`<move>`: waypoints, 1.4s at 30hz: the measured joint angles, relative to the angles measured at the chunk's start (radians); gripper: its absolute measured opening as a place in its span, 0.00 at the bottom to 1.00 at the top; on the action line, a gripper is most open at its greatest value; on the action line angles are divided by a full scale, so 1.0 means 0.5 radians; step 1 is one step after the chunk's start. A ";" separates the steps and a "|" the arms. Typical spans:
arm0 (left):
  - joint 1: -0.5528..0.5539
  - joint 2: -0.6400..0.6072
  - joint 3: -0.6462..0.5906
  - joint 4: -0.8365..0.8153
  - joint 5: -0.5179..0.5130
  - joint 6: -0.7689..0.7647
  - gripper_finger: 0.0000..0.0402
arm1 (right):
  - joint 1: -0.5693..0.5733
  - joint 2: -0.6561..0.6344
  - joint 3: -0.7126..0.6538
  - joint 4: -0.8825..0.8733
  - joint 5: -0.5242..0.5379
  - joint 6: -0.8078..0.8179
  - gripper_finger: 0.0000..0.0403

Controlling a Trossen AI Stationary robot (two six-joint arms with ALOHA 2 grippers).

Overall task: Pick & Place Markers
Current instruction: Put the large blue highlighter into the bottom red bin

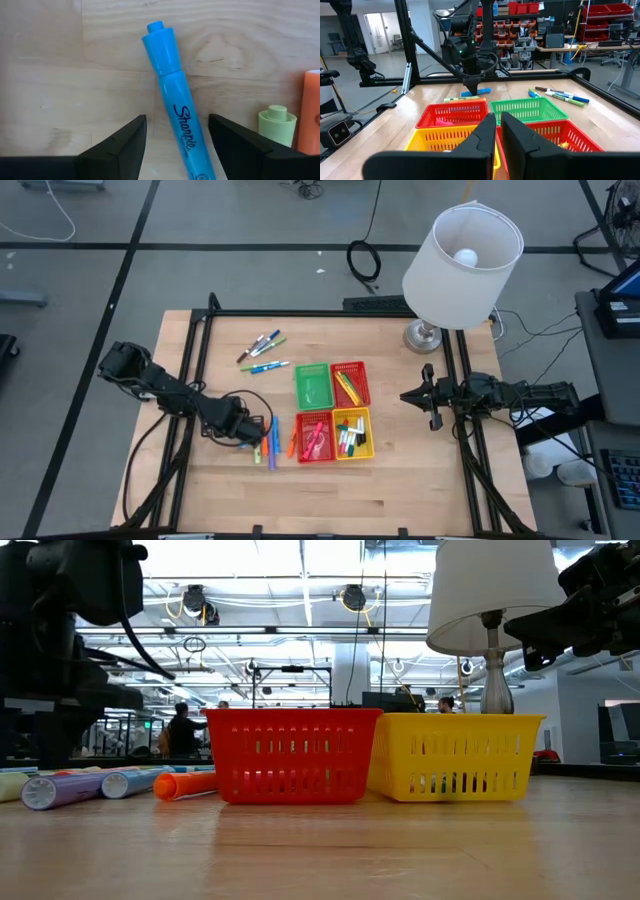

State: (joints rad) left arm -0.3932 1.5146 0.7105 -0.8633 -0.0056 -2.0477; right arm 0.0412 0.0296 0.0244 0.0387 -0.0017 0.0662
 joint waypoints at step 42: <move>-0.031 0.004 -0.008 0.055 0.002 -0.032 0.57 | 0.000 0.000 0.000 0.000 0.000 -0.001 0.04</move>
State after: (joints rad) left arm -0.4088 1.5166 0.7067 -0.8356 -0.0044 -2.0636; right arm 0.0411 0.0294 0.0245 0.0387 -0.0017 0.0659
